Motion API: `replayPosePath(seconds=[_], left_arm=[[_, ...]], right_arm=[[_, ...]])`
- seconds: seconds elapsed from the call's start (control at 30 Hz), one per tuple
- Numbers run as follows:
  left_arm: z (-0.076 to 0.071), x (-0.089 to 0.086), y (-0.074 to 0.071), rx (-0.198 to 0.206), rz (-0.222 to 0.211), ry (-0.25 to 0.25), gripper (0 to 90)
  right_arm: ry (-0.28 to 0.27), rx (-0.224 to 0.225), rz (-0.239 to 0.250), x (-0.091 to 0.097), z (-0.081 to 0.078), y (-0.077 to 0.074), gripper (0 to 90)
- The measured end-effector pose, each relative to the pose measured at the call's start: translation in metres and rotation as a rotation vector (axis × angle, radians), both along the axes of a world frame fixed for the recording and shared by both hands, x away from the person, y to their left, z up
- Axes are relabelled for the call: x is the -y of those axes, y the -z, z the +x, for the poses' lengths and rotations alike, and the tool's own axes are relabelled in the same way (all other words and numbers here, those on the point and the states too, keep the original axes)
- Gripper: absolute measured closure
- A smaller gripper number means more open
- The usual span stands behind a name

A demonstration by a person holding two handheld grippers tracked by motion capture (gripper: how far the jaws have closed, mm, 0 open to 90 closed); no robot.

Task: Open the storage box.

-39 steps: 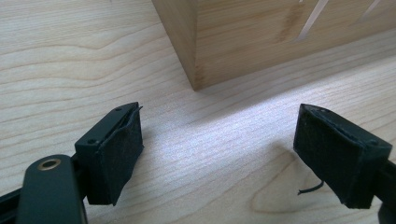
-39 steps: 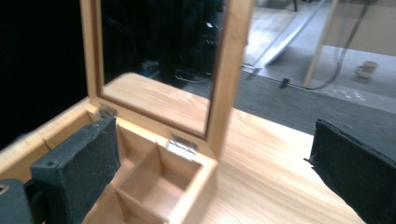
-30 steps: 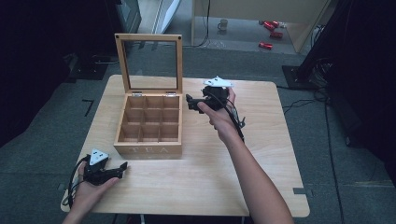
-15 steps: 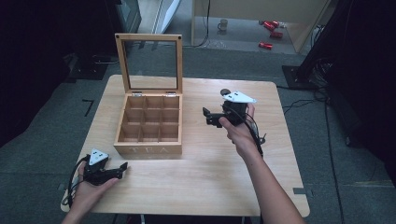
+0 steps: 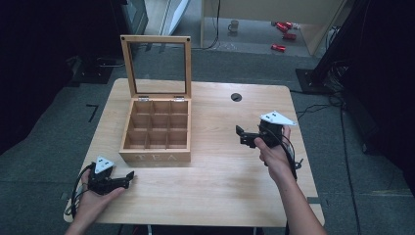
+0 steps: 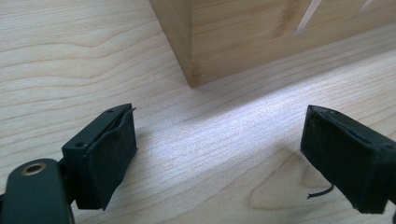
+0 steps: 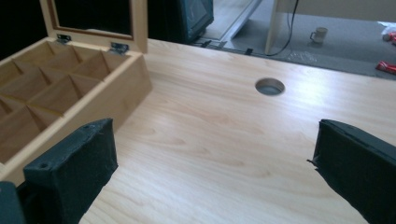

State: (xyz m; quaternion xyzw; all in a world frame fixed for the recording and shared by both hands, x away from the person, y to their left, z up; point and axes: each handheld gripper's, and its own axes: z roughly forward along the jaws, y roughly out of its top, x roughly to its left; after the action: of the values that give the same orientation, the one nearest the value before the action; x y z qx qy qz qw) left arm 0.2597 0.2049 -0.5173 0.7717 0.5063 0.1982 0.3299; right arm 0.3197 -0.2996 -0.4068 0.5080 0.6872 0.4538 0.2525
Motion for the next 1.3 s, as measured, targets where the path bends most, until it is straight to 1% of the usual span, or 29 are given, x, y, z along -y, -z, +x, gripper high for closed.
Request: replayPosePath(seconds=[0.23, 0.57, 0.67, 0.83, 0.87, 0.93, 0.97, 1.13, 1.2, 1.3], left_arm=[[0.0, 0.0, 0.0, -0.003, 0.008, 0.006, 8.5], [-0.001, 0.001, 0.0, -0.001, 0.022, 0.003, 8.4], [-0.001, 0.002, 0.0, -0.001, 0.023, 0.002, 8.4], [-0.001, 0.002, 0.0, -0.001, 0.027, 0.002, 8.5], [-0.001, 0.002, 0.0, -0.001, 0.028, 0.001, 8.5], [-0.001, 0.002, 0.0, -0.001, 0.03, 0.001, 8.5], [-0.001, 0.002, 0.0, -0.001, 0.031, 0.001, 8.5], [-0.001, 0.003, 0.0, 0.0, 0.038, -0.001, 8.5], [-0.001, 0.003, 0.001, 0.0, 0.041, -0.001, 8.5], [-0.001, 0.003, 0.001, 0.0, 0.042, -0.001, 8.5]], right_arm=[[0.036, -0.03, 0.008, 0.024, -0.018, 0.018, 0.0], [0.093, -0.051, 0.022, 0.059, -0.04, 0.039, 0.0], [0.112, -0.065, 0.026, 0.069, -0.048, 0.046, 0.0], [0.139, -0.094, 0.022, 0.085, -0.062, 0.063, 0.0], [0.144, -0.099, 0.028, 0.088, -0.064, 0.067, 0.0], [0.141, -0.104, 0.057, 0.094, -0.071, 0.076, 0.0], [0.143, -0.108, 0.057, 0.096, -0.074, 0.08, 0.0], [0.166, -0.162, 0.04, 0.105, -0.088, 0.104, 0.0], [0.179, -0.181, 0.036, 0.109, -0.093, 0.11, 0.0], [0.194, -0.184, 0.019, 0.112, -0.101, 0.115, 0.0]])
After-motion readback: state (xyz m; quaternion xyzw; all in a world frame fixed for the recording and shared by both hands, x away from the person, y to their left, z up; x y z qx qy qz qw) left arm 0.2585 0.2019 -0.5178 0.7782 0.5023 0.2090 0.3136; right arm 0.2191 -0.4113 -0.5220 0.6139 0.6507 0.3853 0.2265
